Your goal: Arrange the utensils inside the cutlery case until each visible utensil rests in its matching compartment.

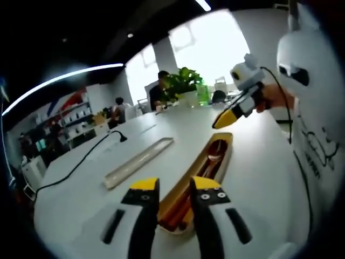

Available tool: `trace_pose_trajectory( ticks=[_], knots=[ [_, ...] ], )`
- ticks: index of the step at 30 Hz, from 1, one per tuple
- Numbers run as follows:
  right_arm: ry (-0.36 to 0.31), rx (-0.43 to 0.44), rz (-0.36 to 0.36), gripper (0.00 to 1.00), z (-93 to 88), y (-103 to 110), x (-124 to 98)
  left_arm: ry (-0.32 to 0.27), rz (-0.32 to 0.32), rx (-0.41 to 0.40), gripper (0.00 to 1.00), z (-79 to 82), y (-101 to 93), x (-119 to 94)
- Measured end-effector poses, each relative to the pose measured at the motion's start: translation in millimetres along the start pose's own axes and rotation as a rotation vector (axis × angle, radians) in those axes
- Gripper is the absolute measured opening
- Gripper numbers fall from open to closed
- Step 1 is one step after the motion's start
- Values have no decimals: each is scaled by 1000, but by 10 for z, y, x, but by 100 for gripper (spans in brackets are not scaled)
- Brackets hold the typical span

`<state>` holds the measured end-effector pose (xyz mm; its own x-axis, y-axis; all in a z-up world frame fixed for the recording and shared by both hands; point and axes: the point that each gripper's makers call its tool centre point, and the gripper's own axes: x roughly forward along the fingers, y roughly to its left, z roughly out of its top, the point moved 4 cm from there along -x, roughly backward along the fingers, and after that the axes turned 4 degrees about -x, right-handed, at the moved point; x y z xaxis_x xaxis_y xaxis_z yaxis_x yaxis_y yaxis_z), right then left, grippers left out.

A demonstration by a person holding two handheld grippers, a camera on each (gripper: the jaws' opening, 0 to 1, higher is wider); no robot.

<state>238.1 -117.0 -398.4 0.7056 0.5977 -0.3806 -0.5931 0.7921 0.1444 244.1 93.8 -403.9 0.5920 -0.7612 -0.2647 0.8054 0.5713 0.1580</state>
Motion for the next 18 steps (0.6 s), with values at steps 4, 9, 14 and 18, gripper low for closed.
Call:
trace_pose_trajectory(
  ticks=[4,9,14,18],
  knots=[
    [18,-112,32,12,102,-126,-11,0,8,4,24,43,68,-92],
    [38,-240,71,13,276,-234,-9,71,23,80,24,63,182,-200],
    [84,-325,138,14,345,-258,17,85,19,112,23,154,253,-256],
    [89,-348,167,16,416,-300,28,118,10,153,23,179,287,-245]
  ],
)
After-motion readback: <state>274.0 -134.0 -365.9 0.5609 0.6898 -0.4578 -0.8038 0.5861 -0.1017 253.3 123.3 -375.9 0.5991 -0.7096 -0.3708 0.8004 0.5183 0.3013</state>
